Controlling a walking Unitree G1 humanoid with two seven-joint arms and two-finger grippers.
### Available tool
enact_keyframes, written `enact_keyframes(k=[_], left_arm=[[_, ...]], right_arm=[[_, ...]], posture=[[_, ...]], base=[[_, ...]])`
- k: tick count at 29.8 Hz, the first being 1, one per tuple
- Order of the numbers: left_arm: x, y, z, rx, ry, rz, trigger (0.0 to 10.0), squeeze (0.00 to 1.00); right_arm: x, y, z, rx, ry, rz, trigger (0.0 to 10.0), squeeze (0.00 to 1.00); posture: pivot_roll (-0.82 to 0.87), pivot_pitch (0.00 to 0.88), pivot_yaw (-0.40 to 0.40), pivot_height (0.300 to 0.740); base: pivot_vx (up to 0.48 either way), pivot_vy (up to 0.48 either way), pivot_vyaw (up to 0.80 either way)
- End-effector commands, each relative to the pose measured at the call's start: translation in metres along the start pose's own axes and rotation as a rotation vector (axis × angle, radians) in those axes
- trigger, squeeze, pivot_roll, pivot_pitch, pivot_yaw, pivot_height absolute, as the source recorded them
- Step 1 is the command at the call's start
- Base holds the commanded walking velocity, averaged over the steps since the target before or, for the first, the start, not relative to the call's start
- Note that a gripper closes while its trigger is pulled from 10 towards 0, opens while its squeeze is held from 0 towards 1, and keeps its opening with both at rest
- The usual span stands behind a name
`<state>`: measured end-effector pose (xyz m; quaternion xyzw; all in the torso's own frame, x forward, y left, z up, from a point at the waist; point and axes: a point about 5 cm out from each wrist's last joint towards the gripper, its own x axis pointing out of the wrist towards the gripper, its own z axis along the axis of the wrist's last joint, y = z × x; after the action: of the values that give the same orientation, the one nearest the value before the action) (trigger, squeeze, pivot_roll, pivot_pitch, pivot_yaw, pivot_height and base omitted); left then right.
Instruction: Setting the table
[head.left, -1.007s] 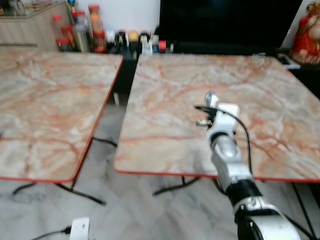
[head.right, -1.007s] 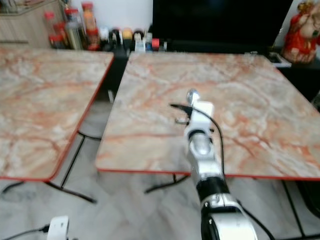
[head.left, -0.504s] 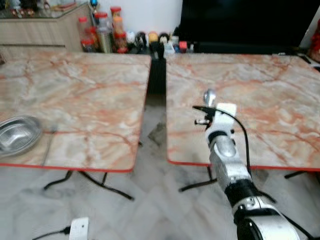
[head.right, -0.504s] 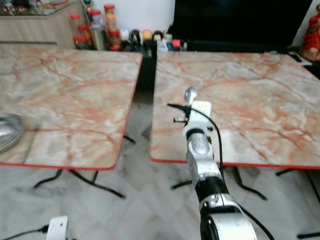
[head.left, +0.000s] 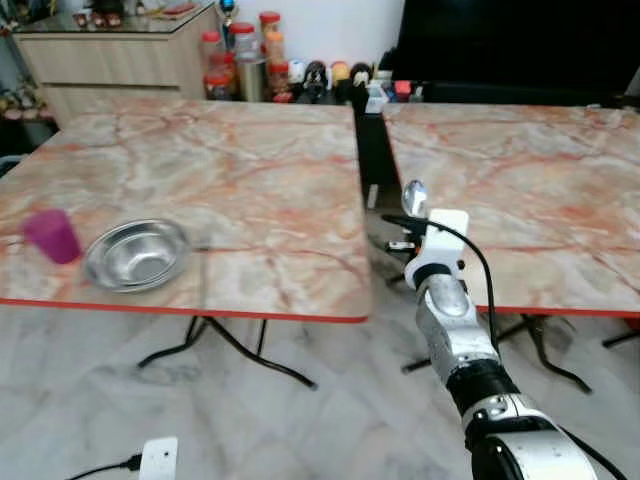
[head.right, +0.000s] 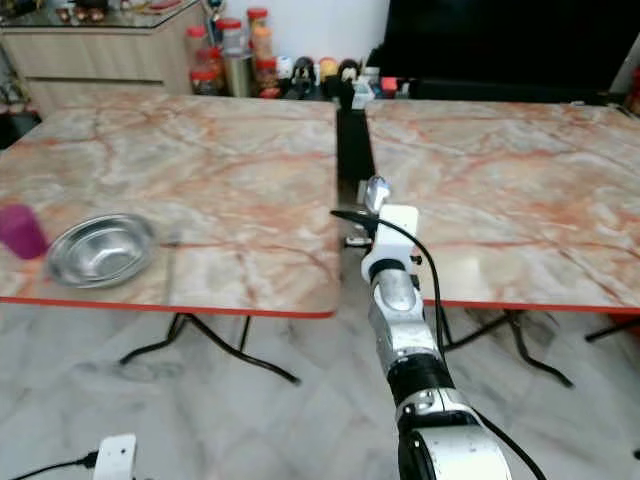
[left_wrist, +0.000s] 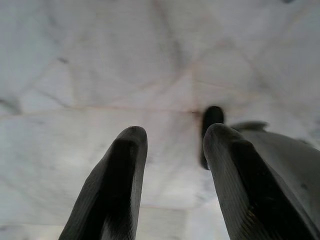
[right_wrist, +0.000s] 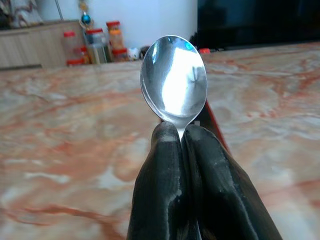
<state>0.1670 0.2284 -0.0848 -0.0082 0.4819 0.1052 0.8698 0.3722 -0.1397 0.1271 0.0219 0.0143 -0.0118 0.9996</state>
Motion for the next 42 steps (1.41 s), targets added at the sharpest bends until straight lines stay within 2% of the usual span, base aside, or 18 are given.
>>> enact_keyframes(k=[1, 22, 42], left_arm=[[0.0000, -0.0063, -0.0025, 0.000, 0.006, -0.013, 10.0, 0.00], [0.0001, -0.0061, -0.0012, -0.005, -0.001, -0.012, 10.0, 0.00], [0.0004, -0.0077, 0.0014, -0.016, -0.017, -0.011, 10.0, 0.00]], right_arm=[[0.0000, -0.0133, 0.0008, -0.005, -0.005, -0.039, 10.0, 0.00], [-0.0006, -0.0121, -0.0014, -0.007, 0.002, -0.032, 10.0, 0.00], [0.0000, -0.0108, -0.0014, -0.007, 0.008, -0.028, 10.0, 0.00]], posture=[[0.08, 0.000, -0.008, 0.728], [0.08, 0.000, -0.015, 0.728], [0.09, 0.000, -0.022, 0.728]], base=[[0.000, 0.480, 0.00], [0.000, 0.473, 0.00], [0.000, 0.000, 0.00]])
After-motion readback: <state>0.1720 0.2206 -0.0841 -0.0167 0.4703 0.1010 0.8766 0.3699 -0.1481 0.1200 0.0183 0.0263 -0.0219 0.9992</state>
